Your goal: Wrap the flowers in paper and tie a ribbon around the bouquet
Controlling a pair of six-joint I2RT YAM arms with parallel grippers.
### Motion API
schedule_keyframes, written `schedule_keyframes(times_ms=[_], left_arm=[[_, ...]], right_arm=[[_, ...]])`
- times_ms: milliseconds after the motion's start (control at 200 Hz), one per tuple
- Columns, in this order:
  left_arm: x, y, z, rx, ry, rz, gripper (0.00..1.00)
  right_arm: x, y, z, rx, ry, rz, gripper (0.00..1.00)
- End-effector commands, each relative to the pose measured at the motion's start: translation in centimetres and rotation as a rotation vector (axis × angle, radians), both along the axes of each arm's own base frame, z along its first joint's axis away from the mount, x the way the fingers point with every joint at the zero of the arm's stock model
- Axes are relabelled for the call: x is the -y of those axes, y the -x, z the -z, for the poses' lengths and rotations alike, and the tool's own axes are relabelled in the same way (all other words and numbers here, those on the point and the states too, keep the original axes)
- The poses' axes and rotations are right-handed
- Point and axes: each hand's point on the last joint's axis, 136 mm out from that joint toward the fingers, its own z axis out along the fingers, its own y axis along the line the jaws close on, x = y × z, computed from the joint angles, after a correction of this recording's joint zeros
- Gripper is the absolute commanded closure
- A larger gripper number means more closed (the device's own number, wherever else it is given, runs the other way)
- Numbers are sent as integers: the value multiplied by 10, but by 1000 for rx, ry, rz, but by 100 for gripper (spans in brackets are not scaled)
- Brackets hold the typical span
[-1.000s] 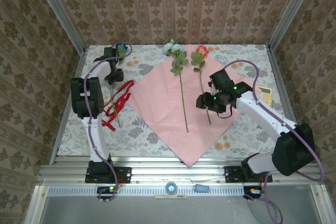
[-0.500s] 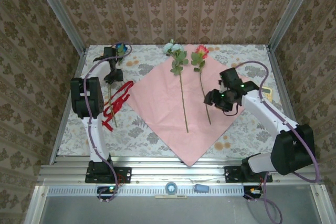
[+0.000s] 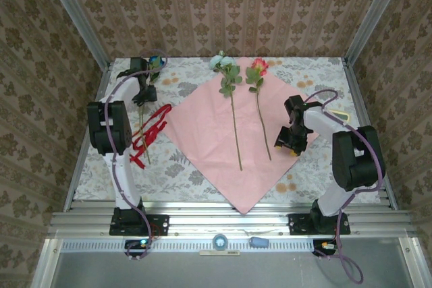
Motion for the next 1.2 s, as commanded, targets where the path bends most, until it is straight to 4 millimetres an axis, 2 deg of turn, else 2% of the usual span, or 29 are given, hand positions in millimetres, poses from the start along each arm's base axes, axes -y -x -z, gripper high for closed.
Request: schedule_keyframes(times_ms=[0, 230, 365, 750, 1035, 1195], left_arm=[[-6, -2, -5, -11, 4, 14, 52], [-11, -6, 10, -42, -2, 3, 54], [-6, -10, 17, -58, 24, 15, 57], [-5, -6, 33, -107, 40, 10, 62], [0, -6, 37, -115, 59, 19, 81], [1, -6, 30, -97, 53, 30, 94]], right_arm=[[6, 2, -4, -23, 33, 3, 51], [4, 0, -10, -6, 20, 5, 51], [3, 0, -13, -3, 15, 4, 51], [0, -7, -20, 16, 5, 3, 52], [-1, -7, -15, 6, -1, 4, 52], [-1, -9, -16, 11, -5, 7, 52]])
